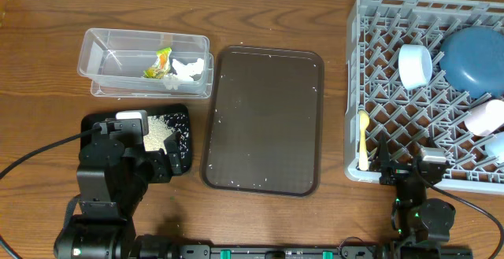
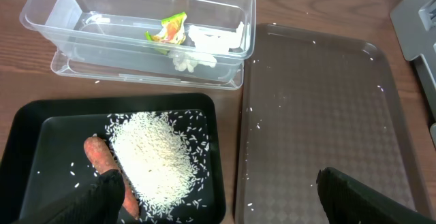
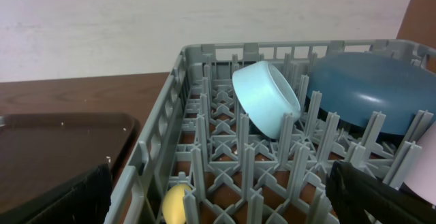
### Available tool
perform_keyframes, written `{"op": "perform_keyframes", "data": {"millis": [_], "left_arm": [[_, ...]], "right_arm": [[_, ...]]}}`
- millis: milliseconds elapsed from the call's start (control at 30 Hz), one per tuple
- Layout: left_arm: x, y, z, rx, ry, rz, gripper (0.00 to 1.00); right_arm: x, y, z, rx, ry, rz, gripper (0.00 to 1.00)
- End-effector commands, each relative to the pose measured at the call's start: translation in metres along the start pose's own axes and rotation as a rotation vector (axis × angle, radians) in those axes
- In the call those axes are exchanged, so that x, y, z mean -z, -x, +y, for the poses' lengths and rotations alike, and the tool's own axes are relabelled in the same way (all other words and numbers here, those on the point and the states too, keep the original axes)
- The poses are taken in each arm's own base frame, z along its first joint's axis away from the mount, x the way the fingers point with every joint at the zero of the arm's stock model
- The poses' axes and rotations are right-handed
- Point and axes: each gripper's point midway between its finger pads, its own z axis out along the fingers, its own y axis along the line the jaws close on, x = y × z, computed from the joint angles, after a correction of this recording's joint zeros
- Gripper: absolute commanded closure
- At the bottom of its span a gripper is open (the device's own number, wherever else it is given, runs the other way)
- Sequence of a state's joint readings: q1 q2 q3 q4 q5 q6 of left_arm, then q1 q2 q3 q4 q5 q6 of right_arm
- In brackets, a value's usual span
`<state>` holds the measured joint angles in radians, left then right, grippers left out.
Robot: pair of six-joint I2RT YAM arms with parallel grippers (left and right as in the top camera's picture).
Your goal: Sort waste into correct bins and load items into the dishwasher rack
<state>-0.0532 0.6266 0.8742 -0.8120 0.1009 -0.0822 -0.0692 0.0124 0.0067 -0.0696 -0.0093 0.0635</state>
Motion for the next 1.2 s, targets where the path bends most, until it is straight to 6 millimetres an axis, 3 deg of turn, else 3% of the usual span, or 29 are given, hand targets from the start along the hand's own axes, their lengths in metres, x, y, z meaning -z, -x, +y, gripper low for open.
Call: {"op": "perform_keyframes", "data": {"millis": [0, 467, 700, 967, 1167], "left_arm": [[-0.001, -0.002, 0.002, 0.008, 0.009, 0.005, 0.08], [0.000, -0.001, 0.002, 0.009, 0.008, 0.000, 0.08], [0.010, -0.016, 0.010, 0.006, 0.036, -0.035, 0.08], [-0.019, -0.045, 0.025, 0.024, 0.052, -0.190, 0.08], [-0.041, -0.052, 0.029, 0.016, 0.032, -0.353, 0.08]], "right_arm": [[0.000, 0.000, -0.004, 0.012, -0.018, -0.003, 0.01], [0.000, 0.000, -0.004, 0.012, -0.018, -0.003, 0.01], [0.000, 0.000, -0.004, 0.012, -0.018, -0.003, 0.01], [0.000, 0.000, -0.004, 0.012, -0.018, -0.003, 0.01], [0.000, 0.000, -0.004, 0.012, -0.018, -0.003, 0.01]]}}
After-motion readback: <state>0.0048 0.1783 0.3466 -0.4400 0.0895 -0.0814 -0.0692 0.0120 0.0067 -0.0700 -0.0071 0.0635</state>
